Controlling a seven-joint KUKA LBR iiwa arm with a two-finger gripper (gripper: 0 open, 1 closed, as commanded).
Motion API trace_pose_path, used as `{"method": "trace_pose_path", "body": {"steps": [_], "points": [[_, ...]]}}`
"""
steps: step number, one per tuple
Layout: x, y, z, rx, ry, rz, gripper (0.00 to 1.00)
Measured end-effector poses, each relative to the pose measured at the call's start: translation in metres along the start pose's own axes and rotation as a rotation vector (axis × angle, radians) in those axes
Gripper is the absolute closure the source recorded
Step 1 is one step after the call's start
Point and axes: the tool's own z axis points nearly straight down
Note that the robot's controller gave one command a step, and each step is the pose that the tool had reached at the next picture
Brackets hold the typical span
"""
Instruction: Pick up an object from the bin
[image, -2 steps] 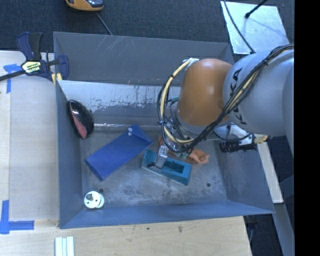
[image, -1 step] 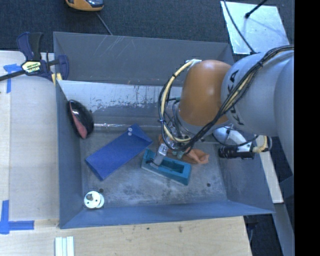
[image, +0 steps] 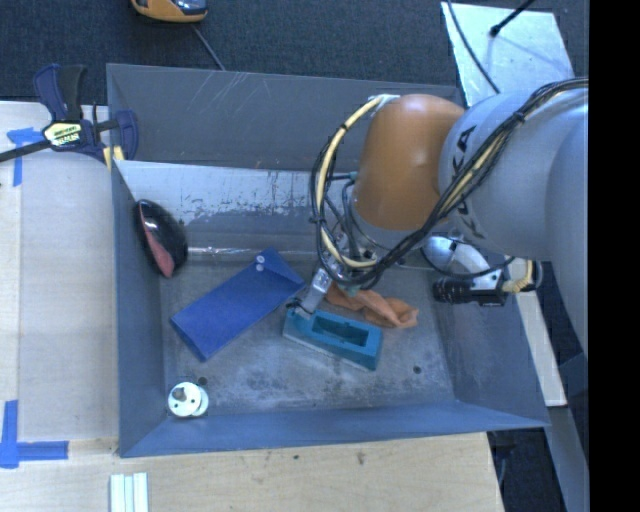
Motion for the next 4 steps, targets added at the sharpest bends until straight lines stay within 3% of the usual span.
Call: {"method": "trace_pose_path", "body": {"steps": [1, 2, 3, 4], "points": [[-0.017, -0.049, -0.014, -0.002, -0.001, -0.129, 0.0], [-0.041, -0.093, -0.016, 0.0, -0.002, -0.113, 0.0], [-0.033, -0.082, 0.012, -0.001, -0.005, -0.077, 0.0], [-0.029, -0.08, 0.034, -0.001, 0.0, -0.196, 0.0]]}}
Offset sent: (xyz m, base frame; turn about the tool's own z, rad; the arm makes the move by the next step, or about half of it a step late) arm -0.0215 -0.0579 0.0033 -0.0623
